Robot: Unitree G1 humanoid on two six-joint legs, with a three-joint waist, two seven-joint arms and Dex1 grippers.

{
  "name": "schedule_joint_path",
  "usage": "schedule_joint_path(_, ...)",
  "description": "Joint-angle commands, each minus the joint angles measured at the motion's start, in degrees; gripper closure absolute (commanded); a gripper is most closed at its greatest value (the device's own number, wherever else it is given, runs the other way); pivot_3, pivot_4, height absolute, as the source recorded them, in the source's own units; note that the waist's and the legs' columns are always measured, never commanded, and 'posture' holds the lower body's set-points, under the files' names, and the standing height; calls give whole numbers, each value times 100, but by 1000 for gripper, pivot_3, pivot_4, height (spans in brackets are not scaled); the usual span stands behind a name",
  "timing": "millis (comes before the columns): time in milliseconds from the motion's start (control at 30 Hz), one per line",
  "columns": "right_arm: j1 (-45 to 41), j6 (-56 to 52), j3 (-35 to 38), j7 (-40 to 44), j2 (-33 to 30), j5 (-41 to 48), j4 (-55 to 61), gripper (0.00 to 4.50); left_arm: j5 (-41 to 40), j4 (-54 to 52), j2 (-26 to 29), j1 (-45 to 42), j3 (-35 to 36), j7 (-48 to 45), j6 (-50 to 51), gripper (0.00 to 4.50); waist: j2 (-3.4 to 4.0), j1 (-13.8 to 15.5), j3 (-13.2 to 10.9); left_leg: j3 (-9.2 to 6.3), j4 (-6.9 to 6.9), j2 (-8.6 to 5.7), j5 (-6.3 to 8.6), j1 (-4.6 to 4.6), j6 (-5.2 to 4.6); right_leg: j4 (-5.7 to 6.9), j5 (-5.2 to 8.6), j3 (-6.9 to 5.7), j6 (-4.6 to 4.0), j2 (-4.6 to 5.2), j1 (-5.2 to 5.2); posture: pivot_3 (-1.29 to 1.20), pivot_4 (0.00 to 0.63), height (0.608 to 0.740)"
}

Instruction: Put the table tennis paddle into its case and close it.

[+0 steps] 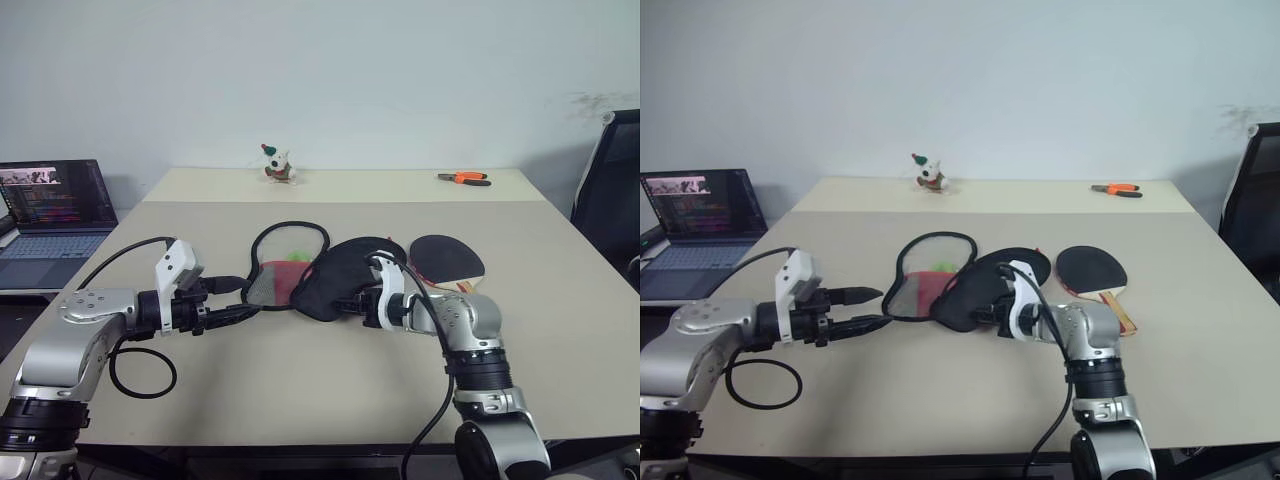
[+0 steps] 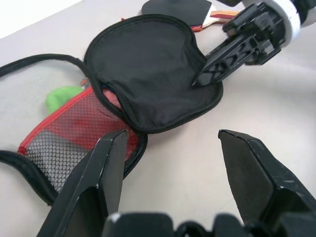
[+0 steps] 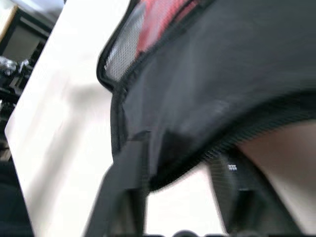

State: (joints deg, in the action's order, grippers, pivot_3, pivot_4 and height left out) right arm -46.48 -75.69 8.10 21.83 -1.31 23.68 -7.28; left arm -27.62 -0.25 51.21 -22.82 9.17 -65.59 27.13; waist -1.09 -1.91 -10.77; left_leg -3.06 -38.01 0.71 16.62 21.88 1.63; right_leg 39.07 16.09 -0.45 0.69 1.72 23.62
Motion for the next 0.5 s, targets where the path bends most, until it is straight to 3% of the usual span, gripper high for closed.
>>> schedule_joint_path(33, -249, -243, -35, 312, -314, 288, -20, 3934, -51, -176, 46, -118, 134, 28, -66, 1283, 0, -1, 0, 1, 0, -1, 0, 0, 0, 0, 0, 0, 0, -2, 0, 0, 150, 740)
schedule_joint_path(100, -309, -232, -209, 529, -607, 317, -141, 4472, -56, -181, 53, -136, 132, 26, -58, 1283, 0, -1, 0, 2, 0, -2, 0, -1, -1, 0, 0, 0, 0, -6, 0, 0, 150, 740)
schedule_joint_path(300, -635, 362, -960, 1308, -1543, 102, -922, 4472, -52, -241, 60, -105, 113, 19, -52, 1283, 0, -2, 0, 11, 1, -3, 1, 0, -2, -3, 0, 2, 0, -8, 0, 0, 150, 740)
schedule_joint_path(500, -1175, 1269, -1574, 2039, -1997, -322, -2066, 4472, -24, -282, 117, -68, 108, -27, -58, 1283, 0, -12, 0, 17, 0, -2, 1, 0, -2, -2, 0, 2, 0, -10, 1, 0, 150, 740)
